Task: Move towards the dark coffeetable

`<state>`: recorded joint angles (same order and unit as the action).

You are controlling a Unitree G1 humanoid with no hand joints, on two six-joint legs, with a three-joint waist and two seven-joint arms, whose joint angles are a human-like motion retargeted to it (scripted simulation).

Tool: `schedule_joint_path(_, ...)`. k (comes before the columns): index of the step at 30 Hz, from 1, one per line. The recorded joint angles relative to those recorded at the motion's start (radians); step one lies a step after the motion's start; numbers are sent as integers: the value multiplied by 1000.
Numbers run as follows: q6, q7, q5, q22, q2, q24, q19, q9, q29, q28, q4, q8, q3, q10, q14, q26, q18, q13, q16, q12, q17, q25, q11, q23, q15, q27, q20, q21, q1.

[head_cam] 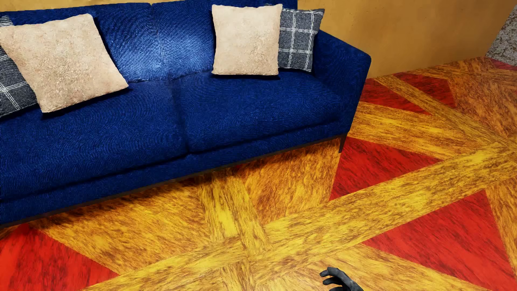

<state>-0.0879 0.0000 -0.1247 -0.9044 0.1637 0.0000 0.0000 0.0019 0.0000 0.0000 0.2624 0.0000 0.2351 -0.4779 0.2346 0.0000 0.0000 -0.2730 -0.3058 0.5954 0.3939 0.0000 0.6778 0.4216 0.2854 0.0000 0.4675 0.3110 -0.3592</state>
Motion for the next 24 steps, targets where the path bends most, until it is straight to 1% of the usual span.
schedule_joint_path(1, 0, 0, 49, 10, 43, 0, 0, 4, 0, 0, 0, 0, 29, -37, -50, 0, 0, -13, -3, 14, -1, 0, 21, 0, 3, 0, 24, -13, 13)
schedule_joint_path(2, -9, 0, 79, -1, 53, 0, 0, -23, 0, 0, 10, 0, 43, -134, -183, 0, 0, -28, -4, 12, -4, 0, 37, 18, -11, 0, 53, 4, -39)
schedule_joint_path(3, 7, 0, 145, -23, 50, 0, 0, -31, 0, 0, -9, 0, 43, -226, -276, 0, 0, -68, 12, 5, -35, 0, 79, 39, -45, 0, 66, -60, -55)
schedule_joint_path(4, 20, 0, 164, -75, 50, 0, 0, -18, 0, 0, -3, 0, 29, -325, -265, 0, 0, -53, 5, -37, -57, 0, 143, 148, -95, 0, 76, -28, -58)
schedule_joint_path(5, 15, 0, 174, -87, 31, 0, 0, -4, 0, 0, -23, 0, 17, -355, -219, 0, 0, -36, 1, -73, -72, 0, 196, 255, -175, 0, 59, 10, -55)
schedule_joint_path(6, 16, 0, 190, -77, -22, 0, 0, 3, 0, 0, -37, 0, 25, -369, -153, 0, 0, -27, 3, -105, -68, 0, 264, 343, -285, 0, 50, 74, -32)
schedule_joint_path(7, 21, 0, 205, -33, -67, 0, 0, 18, 0, 0, -35, 0, 17, -362, -113, 0, 0, -14, -11, -133, -63, 0, 274, 412, -407, 0, 45, 144, 15)
schedule_joint_path(8, 20, 0, 205, 14, -99, 0, 0, 30, 0, 0, -29, 0, -3, -348, -92, 0, 0, -20, -27, -157, -61, 0, 247, 457, -466, 0, 21, 172, 57)
schedule_joint_path(9, 13, 0, 197, 66, -119, 0, 0, 39, 0, 0, -25, 0, -43, -331, -71, 0, 0, -38, -45, -173, -54, 0, 204, 485, -514, 0, 2, 184, 86)
schedule_joint_path(10, 12, 0, 193, 124, -161, 0, 0, 39, 0, 0, -26, 0, -65, -317, -54, 0, 0, -70, -69, -188, -44, 0, 197, 493, -643, 0, -35, 172, 102)
schedule_joint_path(11, 20, 0, 204, 161, -198, 0, 0, 38, 0, 0, -35, 0, -70, -305, -34, 0, 0, -99, -84, -199, -28, 0, 201, 482, -795, 0, -92, 153, 130)
schedule_joint_path(12, 29, 0, 215, 184, -222, 0, 0, 30, 0, 0, -42, 0, -67, -294, -14, 0, 0, -116, -101, -201, -15, 0, 187, 480, -809, 0, -145, 145, 158)
schedule_joint_path(13, 34, 0, 220, 190, -220, 0, 0, 36, 0, 0, -47, 0, -77, -288, -1, 0, 0, -128, -105, -206, 0, 0, 160, 467, -809, 0, -236, 144, 183)
schedule_joint_path(14, 40, 0, 228, 188, -213, 0, 0, 27, 0, 0, -49, 0, -88, -290, 11, 0, 0, -140, -107, -202, 1, 0, 134, 474, -809, 0, -307, 104, 199)
schedule_joint_path(15, 50, 0, 230, 184, -199, 0, 0, 31, 0, 0, -47, 0, -105, -292, 22, 0, 0, -147, -116, -204, 34, 0, 98, 417, -809, 0, -366, 161, 214)
schedule_joint_path(16, 60, 0, 241, 168, -216, 0, 0, 26, 0, 0, -48, 0, -102, -293, 38, 0, 0, -139, -123, -215, 19, 0, 80, 449, -812, 0, -424, 110, 222)
schedule_joint_path(17, 60, 0, 245, 147, -226, 0, 0, 24, 0, 0, -45, 0, -103, -301, 50, 0, 0, -138, -130, -224, 33, 0, 64, 448, -813, 0, -429, 115, 236)
schedule_joint_path(18, 60, 0, 249, 134, -249, 0, 0, 19, 0, 0, -47, 0, -112, -297, 62, 0, 0, -139, -135, -226, 40, 0, 56, 429, -787, 0, -426, 94, 237)
schedule_joint_path(19, 64, 0, 249, 126, -259, 0, 0, 23, 0, 0, -44, 0, -119, -300, 75, 0, 0, -122, -148, -229, 38, 0, 47, 444, -757, 0, -420, 92, 247)
schedule_joint_path(20, 63, 0, 248, 117, -272, 0, 0, 27, 0, 0, -41, 0, -135, -306, 84, 0, 0, -117, -154, -231, 45, 0, 37, 414, -727, 0, -407, 77, 248)
schedule_joint_path(21, 56, 0, 237, 109, -273, 0, 0, 31, 0, 0, -29, 0, -151, -310, 101, 0, 0, -109, -168, -237, 41, 0, 20, 412, -690, 0, -384, 62, 254)
schedule_joint_path(23, 50, 0, 229, 118, -279, 0, 0, 39, 0, 0, -13, 0, -184, -329, 105, 0, 0, -97, -165, -238, 39, 0, -13, 394, -622, 0, -363, 41, 238)
schedule_joint_path(24, 52, 0, 227, 131, -286, 0, 0, 46, 0, 0, -8, 0, -187, -322, 90, 0, 0, -94, -164, -236, 38, 0, -26, 385, -586, 0, -353, 45, 254)
